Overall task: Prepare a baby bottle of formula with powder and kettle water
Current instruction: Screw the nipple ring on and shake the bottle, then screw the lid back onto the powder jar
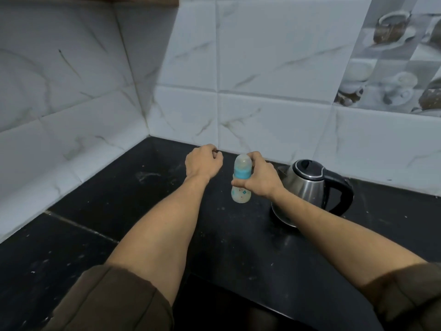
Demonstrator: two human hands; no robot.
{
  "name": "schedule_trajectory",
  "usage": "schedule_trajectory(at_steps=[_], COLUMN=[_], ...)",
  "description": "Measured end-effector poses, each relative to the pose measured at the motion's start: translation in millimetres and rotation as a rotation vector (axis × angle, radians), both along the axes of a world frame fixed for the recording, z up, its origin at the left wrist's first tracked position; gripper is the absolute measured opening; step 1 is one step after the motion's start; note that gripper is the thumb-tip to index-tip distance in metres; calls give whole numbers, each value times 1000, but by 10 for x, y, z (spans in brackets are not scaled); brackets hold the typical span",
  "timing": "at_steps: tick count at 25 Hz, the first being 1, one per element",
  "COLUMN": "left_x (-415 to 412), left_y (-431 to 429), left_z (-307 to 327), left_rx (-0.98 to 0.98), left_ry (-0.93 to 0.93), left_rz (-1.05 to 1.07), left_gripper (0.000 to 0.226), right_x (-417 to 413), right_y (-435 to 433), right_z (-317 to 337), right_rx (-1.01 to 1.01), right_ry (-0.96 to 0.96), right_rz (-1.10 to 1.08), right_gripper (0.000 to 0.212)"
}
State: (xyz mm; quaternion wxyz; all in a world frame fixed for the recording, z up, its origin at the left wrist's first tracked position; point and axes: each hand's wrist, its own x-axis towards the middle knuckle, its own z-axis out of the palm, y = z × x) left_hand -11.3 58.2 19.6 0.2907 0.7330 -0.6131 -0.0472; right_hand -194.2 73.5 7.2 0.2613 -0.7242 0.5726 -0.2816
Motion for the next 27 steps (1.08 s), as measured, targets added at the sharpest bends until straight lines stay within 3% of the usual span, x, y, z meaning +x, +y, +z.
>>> schedule_trajectory(at_steps=[3, 11, 23, 27], left_x=[-30, -111, -79, -3], left_y=[31, 238, 631, 722], left_z=[-117, -463, -535, -508], left_rx=[12, 69, 87, 81], left_ry=[10, 3, 28, 27], left_rz=[-36, -42, 128, 166], left_gripper=[34, 38, 38, 38], right_x=[3, -172, -327, -389], right_y=[126, 367, 595, 629], right_z=[-187, -691, -933, -887], right_rx=[25, 158, 187, 233], right_ry=[117, 170, 234, 234], right_rz=[-17, -73, 53, 55], right_gripper=[76, 70, 70, 85])
